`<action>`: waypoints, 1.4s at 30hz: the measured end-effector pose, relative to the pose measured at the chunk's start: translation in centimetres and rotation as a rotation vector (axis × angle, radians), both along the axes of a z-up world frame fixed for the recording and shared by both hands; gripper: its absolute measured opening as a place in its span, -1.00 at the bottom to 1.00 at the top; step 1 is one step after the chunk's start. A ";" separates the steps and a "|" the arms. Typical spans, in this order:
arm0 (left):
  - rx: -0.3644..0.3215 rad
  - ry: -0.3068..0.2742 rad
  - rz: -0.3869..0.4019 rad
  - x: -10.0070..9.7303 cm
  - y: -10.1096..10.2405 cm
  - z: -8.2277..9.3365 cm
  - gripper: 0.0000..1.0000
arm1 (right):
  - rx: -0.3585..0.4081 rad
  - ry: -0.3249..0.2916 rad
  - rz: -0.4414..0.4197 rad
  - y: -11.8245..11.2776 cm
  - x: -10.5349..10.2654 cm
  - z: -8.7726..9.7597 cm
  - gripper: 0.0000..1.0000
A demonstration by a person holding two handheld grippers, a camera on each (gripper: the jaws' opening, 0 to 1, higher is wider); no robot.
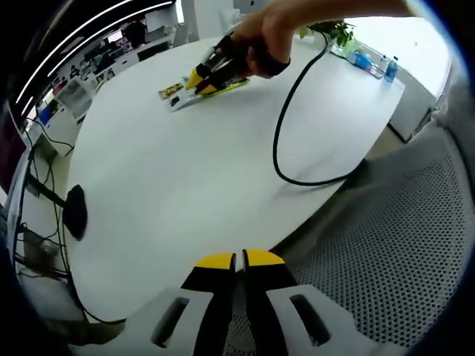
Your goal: Arrange the skincare products in the storage area until every visible bottle or jar stands upright without overlapping.
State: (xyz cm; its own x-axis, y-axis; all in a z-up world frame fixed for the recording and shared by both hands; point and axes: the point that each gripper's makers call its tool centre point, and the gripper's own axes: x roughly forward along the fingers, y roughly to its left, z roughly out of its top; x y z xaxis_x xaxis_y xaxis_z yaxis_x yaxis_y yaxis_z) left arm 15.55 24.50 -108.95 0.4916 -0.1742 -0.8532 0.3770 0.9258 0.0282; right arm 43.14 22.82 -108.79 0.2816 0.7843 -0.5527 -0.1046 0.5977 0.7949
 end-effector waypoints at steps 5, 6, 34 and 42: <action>0.001 0.001 0.001 0.0 0.1 0.0 -1.00 | -0.037 -0.041 0.019 0.0 0.7 0.0 -0.86; 0.000 0.000 0.001 0.0 0.0 0.0 -1.00 | -0.035 -0.039 0.018 0.0 0.8 0.0 -0.85; 0.013 0.001 0.010 0.0 0.4 0.0 -1.00 | -0.550 -0.692 0.927 4.5 1.3 -1.9 -0.60; 0.008 -0.006 0.010 0.1 0.3 0.1 -1.00 | -0.552 -0.785 1.119 3.6 1.6 -2.7 -0.58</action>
